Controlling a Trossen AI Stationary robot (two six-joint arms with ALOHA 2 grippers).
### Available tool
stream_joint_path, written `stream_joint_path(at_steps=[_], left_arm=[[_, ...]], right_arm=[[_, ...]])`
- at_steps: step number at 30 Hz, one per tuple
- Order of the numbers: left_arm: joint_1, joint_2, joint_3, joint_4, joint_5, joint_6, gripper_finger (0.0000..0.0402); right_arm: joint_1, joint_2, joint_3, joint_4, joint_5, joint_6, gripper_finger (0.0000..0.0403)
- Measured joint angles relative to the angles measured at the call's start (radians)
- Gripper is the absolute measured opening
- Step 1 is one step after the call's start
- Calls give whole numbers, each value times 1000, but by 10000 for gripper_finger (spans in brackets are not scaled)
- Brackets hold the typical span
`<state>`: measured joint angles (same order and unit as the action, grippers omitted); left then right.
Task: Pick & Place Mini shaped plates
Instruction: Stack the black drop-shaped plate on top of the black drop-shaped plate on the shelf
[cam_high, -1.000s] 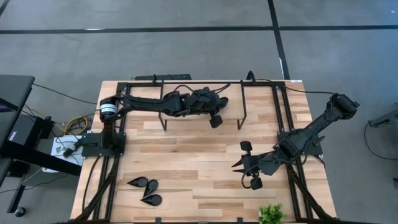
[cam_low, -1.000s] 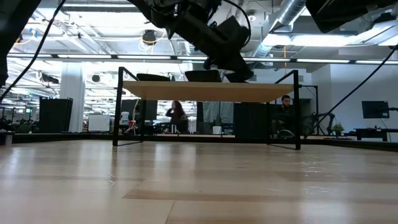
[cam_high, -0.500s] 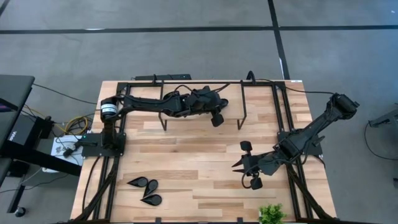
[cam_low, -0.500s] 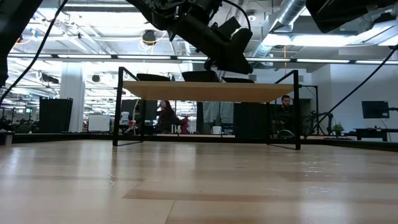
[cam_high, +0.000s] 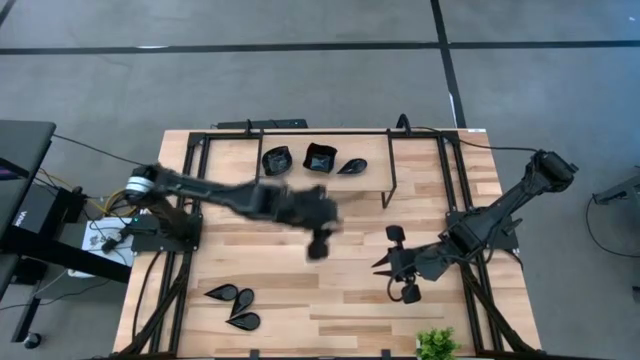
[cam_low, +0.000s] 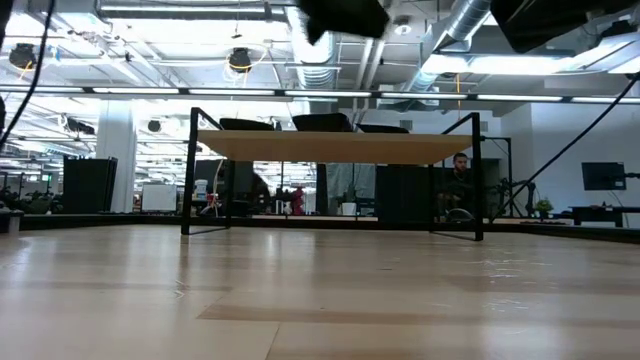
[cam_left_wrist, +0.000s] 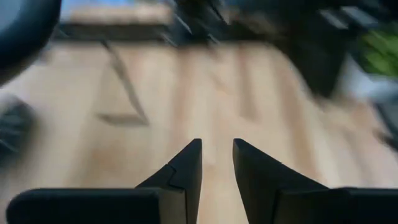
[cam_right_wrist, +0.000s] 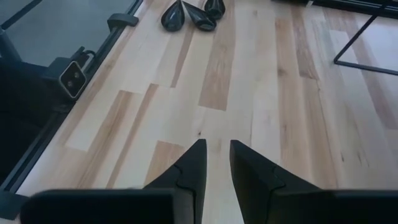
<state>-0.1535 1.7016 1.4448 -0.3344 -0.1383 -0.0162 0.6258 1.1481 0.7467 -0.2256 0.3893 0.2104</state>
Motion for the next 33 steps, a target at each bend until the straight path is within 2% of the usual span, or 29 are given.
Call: stream_joint_path(at_steps=[4, 11, 16, 19, 24, 28, 33], left_arm=[[-175, -28, 0, -192, 0, -149, 92], [-513, -31, 0, -433, -14, -451, 92], [-708, -32, -11, -465, -96, -701, 92], [-790, -32, -64, -462, -100, -822, 92], [-876, -32, -224, -441, -97, -987, 92], [-879, -32, -327, -338, -57, -999, 92], [-858, -32, -430, -99, -31, -937, 94]], right_arm=[[-19, 0, 0, 0, 1, 0, 66], [-52, 5, 0, 1, 1, 0, 66], [-53, 21, 0, 39, 2, 0, 66], [-51, 36, 1, 73, 1, -3, 66], [-49, 51, 1, 108, 0, -7, 66], [-45, 52, 1, 106, 0, -7, 66], [-45, 52, 1, 107, 1, -7, 66]])
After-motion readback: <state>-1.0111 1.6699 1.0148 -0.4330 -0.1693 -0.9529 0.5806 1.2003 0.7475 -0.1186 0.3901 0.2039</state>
